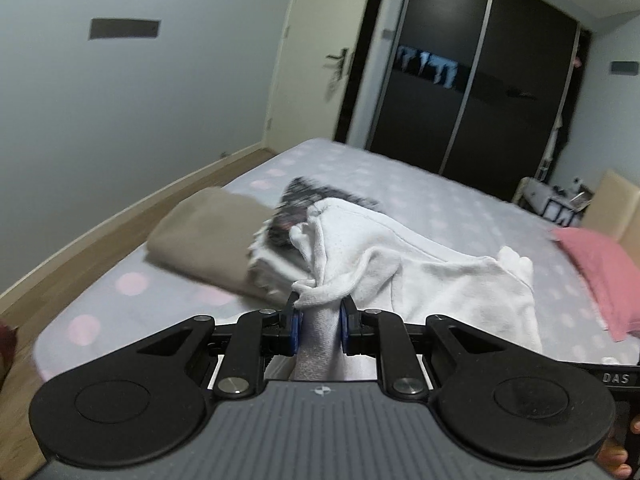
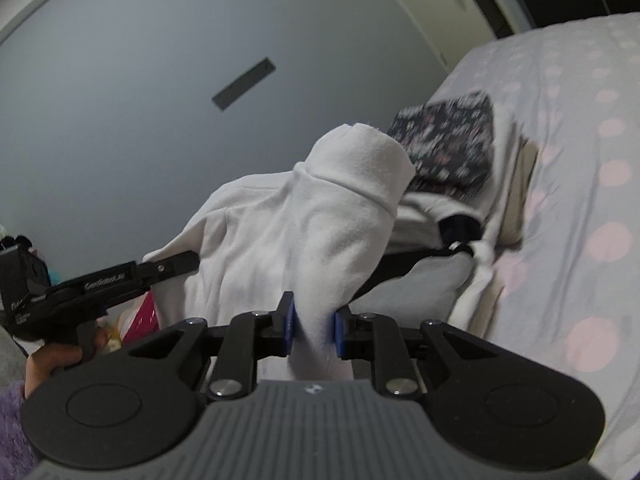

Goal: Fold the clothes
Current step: 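Carry the lifted shirt with both tools to the stack of folded clothes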

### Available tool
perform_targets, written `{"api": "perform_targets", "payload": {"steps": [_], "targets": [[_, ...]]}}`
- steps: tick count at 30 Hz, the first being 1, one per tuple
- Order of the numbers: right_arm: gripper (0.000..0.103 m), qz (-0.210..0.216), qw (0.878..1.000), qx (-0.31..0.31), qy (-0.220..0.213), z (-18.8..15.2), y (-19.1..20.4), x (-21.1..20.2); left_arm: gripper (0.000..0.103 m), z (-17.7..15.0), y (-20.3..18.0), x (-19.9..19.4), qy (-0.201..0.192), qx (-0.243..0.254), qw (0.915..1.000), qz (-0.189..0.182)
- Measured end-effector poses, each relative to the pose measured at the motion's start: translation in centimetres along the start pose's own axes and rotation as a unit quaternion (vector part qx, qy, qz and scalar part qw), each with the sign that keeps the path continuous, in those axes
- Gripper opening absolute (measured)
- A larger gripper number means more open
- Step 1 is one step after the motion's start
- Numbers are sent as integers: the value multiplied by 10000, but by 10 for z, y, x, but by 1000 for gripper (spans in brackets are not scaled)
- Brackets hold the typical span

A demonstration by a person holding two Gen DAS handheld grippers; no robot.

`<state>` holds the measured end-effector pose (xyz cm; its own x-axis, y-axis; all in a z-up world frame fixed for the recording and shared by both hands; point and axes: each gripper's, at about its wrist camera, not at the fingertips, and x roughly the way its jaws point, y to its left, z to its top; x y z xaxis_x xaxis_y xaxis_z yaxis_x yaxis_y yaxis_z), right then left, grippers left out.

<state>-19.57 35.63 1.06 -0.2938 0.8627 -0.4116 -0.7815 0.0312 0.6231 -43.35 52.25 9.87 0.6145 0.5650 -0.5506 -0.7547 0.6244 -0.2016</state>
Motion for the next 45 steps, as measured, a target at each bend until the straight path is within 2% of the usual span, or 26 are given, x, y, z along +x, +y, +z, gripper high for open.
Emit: {"api": "perform_targets", "payload": {"steps": [5, 12, 17, 21, 23, 25, 27, 29, 32, 35, 37, 39, 41, 43, 45], "targets": [[21, -266, 9991, 24, 333, -7, -14, 34, 16, -4, 18, 41, 314, -48, 9993, 178], [21, -710, 9958, 34, 579, 9, -52, 85, 16, -7, 21, 114, 656, -10, 9969, 443], [21, -837, 9931, 89, 812, 10, -75, 111, 17, -15, 24, 148, 992, 225, 9915, 810], [23, -783, 9918, 344, 945, 11, -97, 126, 18, -23, 27, 164, 1159, 347, 9881, 945], [35, -690, 9919, 495, 945, 14, -103, 124, 19, -24, 25, 167, 1181, 415, 9872, 992], [40, -582, 9928, 671, 801, 17, -109, 117, 23, -23, 23, 160, 1081, 399, 9880, 1023], [43, -447, 9921, 959, 681, 23, -119, 112, 24, -19, 22, 146, 838, 315, 9901, 1081], [50, -442, 9882, 1334, 606, 29, -132, 109, 24, -13, 21, 129, 523, 239, 9913, 1184], [50, -534, 9833, 1647, 568, 37, -147, 112, 24, -8, 15, 102, 219, 157, 9942, 1046], [51, -336, 9769, 1995, 685, 41, -156, 123, 23, -7, 3, 94, 370, 313, 9954, 823], [52, -213, 9720, 2202, 791, 42, -159, 130, 19, -10, -6, 97, 566, 499, 9946, 713], [49, -222, 9687, 2331, 825, 43, -162, 134, 19, -14, -14, 101, 753, 693, 9923, 704], [27, -189, 9715, 2223, 808, 48, -160, 136, 19, -18, -16, 105, 859, 783, 9903, 756], [23, -325, 9854, 1507, 719, 57, -142, 133, 19, -22, -19, 109, 965, 872, 9882, 806], [21, -474, 9942, 738, 618, 64, -122, 129, 19, -26, -18, 114, 1071, 931, 9859, 888]]}}
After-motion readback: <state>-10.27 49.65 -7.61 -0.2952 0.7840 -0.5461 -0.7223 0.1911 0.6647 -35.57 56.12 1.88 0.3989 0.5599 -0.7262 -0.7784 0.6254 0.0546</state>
